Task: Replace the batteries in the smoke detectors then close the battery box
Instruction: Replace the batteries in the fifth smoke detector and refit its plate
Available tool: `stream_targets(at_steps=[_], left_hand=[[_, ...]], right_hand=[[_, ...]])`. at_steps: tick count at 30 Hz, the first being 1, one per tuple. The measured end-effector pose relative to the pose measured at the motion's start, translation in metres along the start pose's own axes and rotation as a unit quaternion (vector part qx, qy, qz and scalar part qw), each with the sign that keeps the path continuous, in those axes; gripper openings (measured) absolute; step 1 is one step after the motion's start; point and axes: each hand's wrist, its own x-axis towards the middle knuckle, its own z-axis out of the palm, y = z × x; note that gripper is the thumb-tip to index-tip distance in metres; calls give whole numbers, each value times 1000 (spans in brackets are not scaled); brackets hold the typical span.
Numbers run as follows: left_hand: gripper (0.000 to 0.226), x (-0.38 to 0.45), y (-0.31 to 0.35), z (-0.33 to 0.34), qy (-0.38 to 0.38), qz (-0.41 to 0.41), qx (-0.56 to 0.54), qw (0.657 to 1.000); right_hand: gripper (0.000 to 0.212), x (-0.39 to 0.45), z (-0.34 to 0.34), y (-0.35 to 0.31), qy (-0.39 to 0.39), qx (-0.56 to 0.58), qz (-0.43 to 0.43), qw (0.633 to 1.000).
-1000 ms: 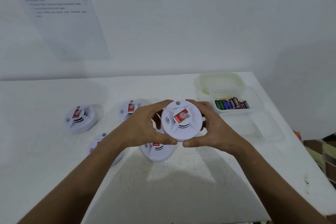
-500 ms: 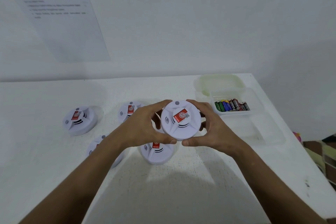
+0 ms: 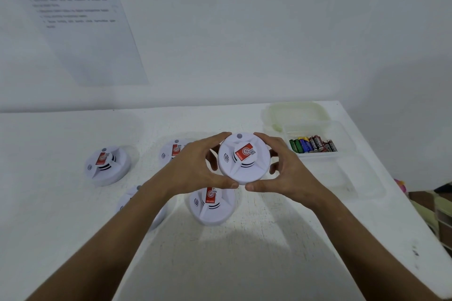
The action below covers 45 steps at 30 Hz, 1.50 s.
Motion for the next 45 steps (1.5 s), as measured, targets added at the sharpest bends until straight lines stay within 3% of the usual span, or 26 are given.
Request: stream_targets(at_steps=[14, 21, 26, 30, 37, 45], left_hand=[[85, 25, -10, -5, 14, -20, 41, 999], [71, 46, -21, 0, 8, -35, 62, 997], [73, 54, -33, 5, -5, -59, 41, 997], [76, 59, -42, 13, -28, -76, 29, 996], [82, 63, -47, 21, -56, -120, -2, 991], [64, 63, -40, 21, -73, -192, 30, 978]], right_hand=[[98, 29, -5, 10, 2, -35, 50, 998], [111, 59, 4, 34, -20, -49, 107, 993], [86, 60, 9, 36, -10, -18, 139, 990], [97, 64, 19, 39, -12, -74, 156, 985], [94, 67, 21, 47, -14, -140, 166, 976], [79, 66, 20, 39, -39, -155, 175, 972]])
